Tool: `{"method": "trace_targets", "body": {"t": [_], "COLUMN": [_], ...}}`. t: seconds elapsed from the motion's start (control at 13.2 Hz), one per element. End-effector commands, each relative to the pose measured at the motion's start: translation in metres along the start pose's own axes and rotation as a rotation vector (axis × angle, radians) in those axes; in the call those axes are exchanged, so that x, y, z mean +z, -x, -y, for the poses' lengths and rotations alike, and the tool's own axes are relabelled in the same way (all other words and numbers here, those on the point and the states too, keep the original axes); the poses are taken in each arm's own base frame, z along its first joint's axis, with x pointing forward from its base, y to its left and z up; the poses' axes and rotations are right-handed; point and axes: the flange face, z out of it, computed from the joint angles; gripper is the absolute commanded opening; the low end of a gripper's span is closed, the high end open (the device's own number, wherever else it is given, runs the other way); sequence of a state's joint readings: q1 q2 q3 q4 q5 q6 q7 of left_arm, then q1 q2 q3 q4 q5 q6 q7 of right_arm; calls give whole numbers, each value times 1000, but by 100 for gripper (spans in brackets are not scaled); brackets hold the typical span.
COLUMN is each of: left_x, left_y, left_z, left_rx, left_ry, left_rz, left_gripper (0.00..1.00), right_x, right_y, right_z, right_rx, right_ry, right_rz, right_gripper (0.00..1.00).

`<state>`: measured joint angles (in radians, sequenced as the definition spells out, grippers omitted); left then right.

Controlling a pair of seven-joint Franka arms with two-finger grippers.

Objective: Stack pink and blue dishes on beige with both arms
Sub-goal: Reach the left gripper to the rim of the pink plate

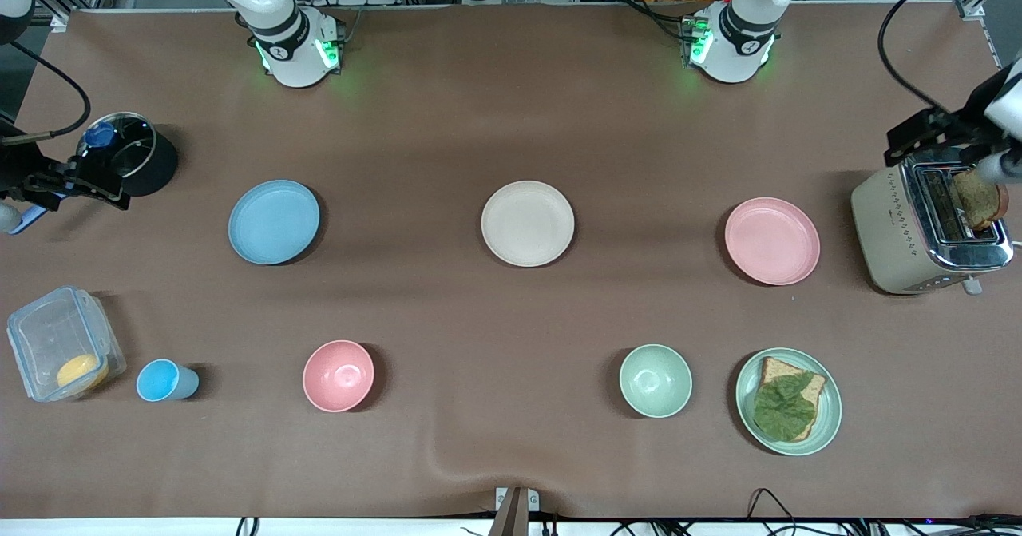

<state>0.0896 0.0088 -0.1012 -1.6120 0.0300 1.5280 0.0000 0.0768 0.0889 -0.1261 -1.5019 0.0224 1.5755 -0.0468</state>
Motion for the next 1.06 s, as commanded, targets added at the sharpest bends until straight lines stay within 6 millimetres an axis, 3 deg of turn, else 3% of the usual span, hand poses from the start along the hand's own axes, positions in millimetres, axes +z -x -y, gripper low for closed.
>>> {"method": "trace_targets", "body": {"t": [0.0,0.15,0.3,0.61,0.76,0.99], "left_x": [64,121,171,261,299,338], "left_y": [-18,-20,-18,-21,-20,-13], "left_z": [21,39,39,63,80,83], "left_rx": [-24,-55,-56,-98,-123,-135], "left_ry": [23,24,24,46,58,65], "left_rz": [49,45,52,124,135,132], "left_gripper": [100,100,100,100,100,100], "right_x": [-3,-2,-2,2,3,14], "right_y": [-1,-2,-3,-4,-3,-3], "right_z": [0,-2,-4,-7,-7,-21], "right_rx": [12,8,11,16,14,36], "right_ry": [3,4,4,4,4,3], "right_rz": [2,5,3,11,14,42], "right_gripper": [100,100,100,100,100,100]}}
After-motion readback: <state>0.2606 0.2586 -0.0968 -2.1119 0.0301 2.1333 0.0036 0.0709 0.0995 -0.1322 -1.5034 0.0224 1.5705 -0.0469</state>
